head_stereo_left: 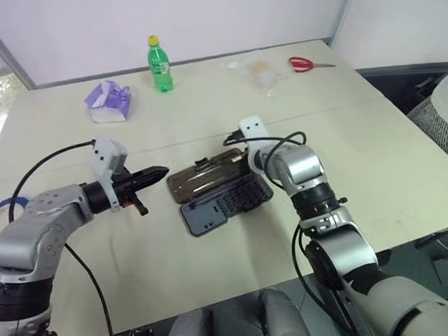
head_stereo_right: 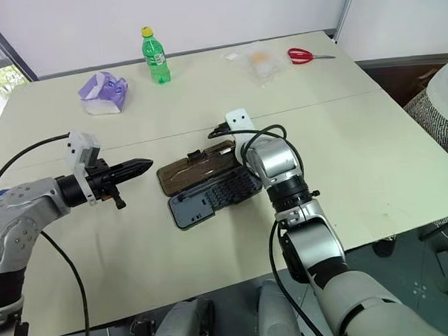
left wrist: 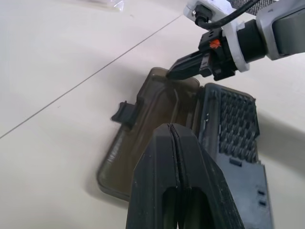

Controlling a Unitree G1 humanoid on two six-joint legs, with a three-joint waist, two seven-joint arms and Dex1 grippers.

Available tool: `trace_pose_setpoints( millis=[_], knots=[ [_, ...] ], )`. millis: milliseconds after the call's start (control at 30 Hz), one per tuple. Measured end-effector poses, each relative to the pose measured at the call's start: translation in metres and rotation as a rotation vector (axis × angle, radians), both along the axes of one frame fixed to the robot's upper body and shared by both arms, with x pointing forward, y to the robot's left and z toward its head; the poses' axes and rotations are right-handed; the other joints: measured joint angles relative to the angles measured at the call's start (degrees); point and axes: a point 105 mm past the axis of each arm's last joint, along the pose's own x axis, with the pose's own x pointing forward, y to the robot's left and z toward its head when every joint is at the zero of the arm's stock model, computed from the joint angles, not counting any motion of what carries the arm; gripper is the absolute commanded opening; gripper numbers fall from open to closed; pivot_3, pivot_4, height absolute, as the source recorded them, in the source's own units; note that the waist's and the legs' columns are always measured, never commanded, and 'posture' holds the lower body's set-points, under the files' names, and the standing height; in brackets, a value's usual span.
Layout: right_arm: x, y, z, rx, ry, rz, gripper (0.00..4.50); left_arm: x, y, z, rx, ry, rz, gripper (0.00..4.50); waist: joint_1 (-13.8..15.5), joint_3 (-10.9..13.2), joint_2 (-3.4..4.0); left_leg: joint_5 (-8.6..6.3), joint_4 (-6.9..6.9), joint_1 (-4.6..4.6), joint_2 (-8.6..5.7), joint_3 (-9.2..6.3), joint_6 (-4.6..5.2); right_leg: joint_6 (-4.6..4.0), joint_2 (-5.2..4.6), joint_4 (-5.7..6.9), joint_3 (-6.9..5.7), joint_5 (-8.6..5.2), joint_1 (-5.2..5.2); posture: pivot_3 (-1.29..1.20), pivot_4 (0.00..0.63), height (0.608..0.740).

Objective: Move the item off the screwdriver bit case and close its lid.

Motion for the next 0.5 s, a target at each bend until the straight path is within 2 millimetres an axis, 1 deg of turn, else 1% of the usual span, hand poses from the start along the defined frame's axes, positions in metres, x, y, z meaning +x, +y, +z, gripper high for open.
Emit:
trace_pose_setpoints(
  millis=[267,500],
  knots=[
    [-0.005,0.000,0.000,-0.013,0.012,0.004,0.02,0.002,0.001,0.002,0.010,-0.018,0.012,0.00,-0.09,0.00,0.00,0.00,-0.01,-0.01,0.01,-0.02,0.00,0.00,0.00,0.01,0.00,0.00,-0.01,0.00,0.150,0.740],
    [-0.027,-0.010,0.000,-0.015,0.051,-0.005,0.02,0.003,0.003,0.002,0.012,-0.018,0.024,0.00,-0.07,0.00,0.00,0.00,-0.01,-0.04,0.00,0.00,0.00,0.00,0.00,0.06,0.00,0.00,-0.09,0.00,0.150,0.740]
  ],
)
